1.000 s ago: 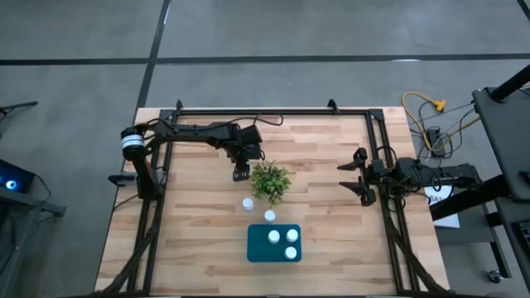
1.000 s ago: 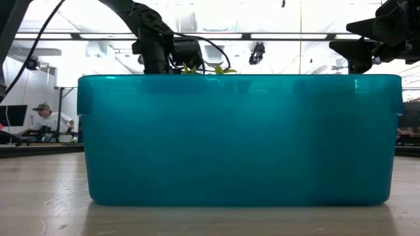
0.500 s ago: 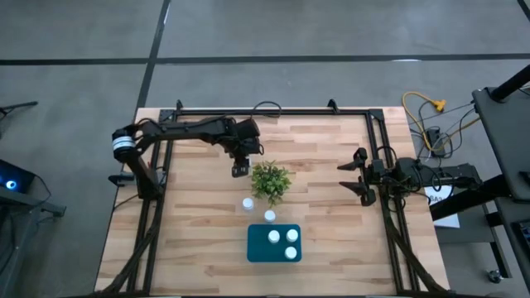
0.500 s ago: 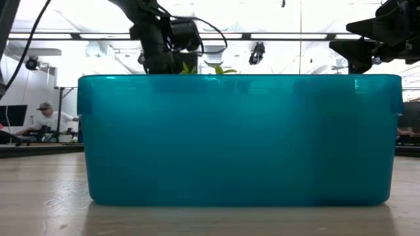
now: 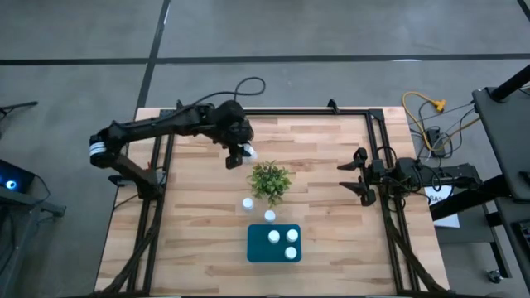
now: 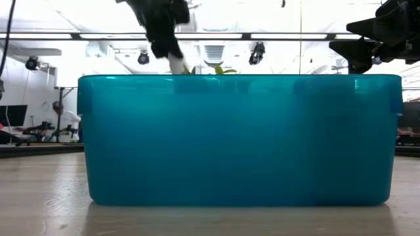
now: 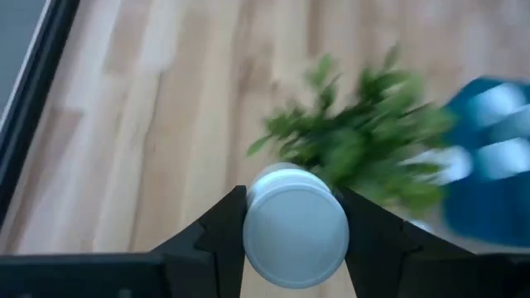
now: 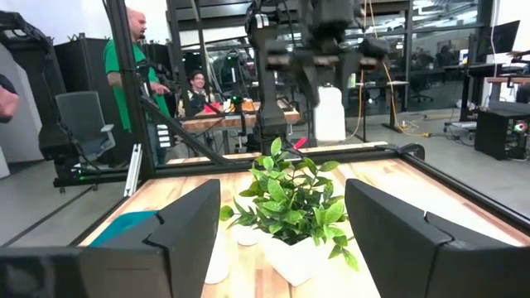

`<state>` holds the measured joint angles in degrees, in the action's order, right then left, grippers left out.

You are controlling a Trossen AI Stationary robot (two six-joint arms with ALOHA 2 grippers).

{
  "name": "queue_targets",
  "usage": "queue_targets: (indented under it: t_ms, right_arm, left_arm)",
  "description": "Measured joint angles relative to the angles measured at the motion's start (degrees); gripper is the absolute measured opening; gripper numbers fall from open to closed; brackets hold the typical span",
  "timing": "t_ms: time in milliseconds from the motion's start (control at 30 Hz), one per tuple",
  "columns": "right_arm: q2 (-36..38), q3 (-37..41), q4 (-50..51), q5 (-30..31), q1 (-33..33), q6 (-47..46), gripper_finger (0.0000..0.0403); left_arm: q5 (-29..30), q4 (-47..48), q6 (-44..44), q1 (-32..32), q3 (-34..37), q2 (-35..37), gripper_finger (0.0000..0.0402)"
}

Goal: Pick and place pill bottles into a basket
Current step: Put the white medicine bottle into the blue bin

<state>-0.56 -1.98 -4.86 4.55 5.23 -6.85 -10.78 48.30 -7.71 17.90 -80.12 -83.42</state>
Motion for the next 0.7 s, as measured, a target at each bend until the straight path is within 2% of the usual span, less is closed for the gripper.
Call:
queue_targets:
  t_ms: [133,267,700]
  right_arm:
    - [0.00,0.00,0.00,-0.01,-0.01,0.00,0.0244]
    - [0.00,0.00,0.00,-0.01,0.00,0.00,0.0245]
    - [0.02,0.00,0.00,0.01,-0.02,0.00,0.0246]
  left_arm:
    - [-6.64,-2.90,1.90,-1.58,-0.13,3.03,0.0142]
    - [-10.04,-6.32,4.87,-5.20,-0.13,4.69,0.0142]
    - [-10.06,-8.18,11.80,-16.51,-0.10,0.88,0.0142]
